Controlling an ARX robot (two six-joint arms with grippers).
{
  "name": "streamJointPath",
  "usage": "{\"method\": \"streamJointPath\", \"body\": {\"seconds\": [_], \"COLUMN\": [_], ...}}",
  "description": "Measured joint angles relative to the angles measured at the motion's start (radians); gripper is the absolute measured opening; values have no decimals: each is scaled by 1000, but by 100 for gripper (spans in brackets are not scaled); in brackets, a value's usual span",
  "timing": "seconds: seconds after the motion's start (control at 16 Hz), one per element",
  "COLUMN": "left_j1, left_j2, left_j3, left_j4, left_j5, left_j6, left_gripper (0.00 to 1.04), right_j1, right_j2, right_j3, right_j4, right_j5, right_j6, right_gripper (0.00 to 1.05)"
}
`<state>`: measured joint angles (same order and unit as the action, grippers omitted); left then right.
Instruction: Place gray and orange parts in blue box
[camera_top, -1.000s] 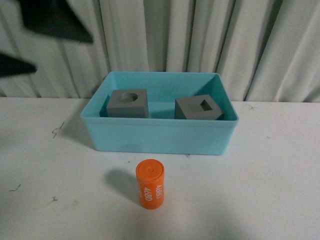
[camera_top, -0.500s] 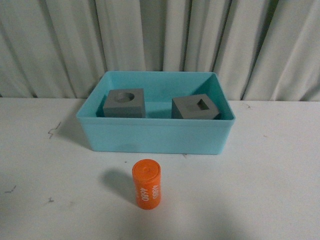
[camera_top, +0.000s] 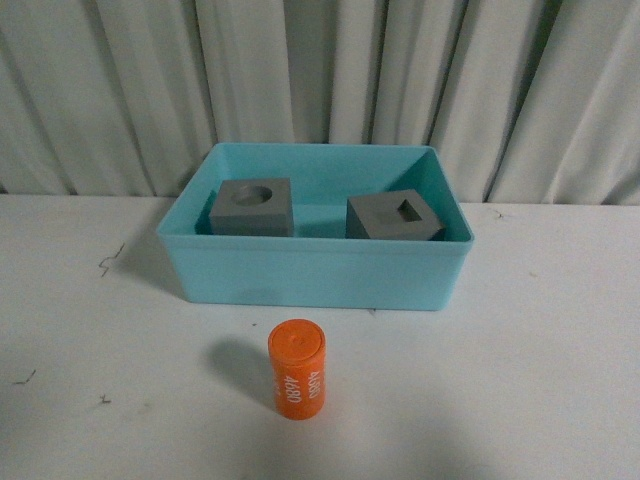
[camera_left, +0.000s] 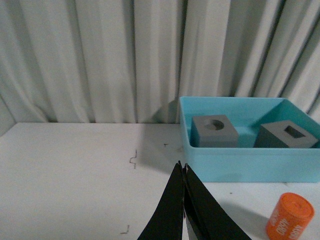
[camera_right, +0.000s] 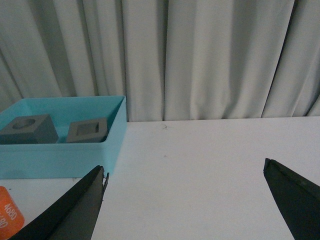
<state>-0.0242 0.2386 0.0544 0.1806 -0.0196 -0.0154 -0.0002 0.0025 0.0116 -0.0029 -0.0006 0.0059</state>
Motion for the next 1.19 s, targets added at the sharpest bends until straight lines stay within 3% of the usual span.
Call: {"method": "streamJointPath", "body": {"seconds": [0.06, 0.31, 0.38, 0.81, 1.19], "left_j1": [32, 22, 24, 24, 24], "left_j2": [-11, -87, -191, -232, -232], "left_j3": [-3, -44, -44, -44, -44], "left_j4": [-4, -48, -181, -185, -184], "left_j5": [1, 19, 20, 19, 19], "left_j6": [0, 1, 1, 1, 1], "left_gripper": [2, 2, 2, 5, 75], "right_j1": [0, 0, 0, 0, 0], "right_j2": [0, 0, 0, 0, 0], "right_j3": [0, 0, 0, 0, 0], "right_j4": [0, -1, -2, 0, 0], "right_j5": [1, 0, 1, 0, 0], "right_j6": [0, 0, 0, 0, 0], "right_gripper": [98, 98, 98, 98, 98]}}
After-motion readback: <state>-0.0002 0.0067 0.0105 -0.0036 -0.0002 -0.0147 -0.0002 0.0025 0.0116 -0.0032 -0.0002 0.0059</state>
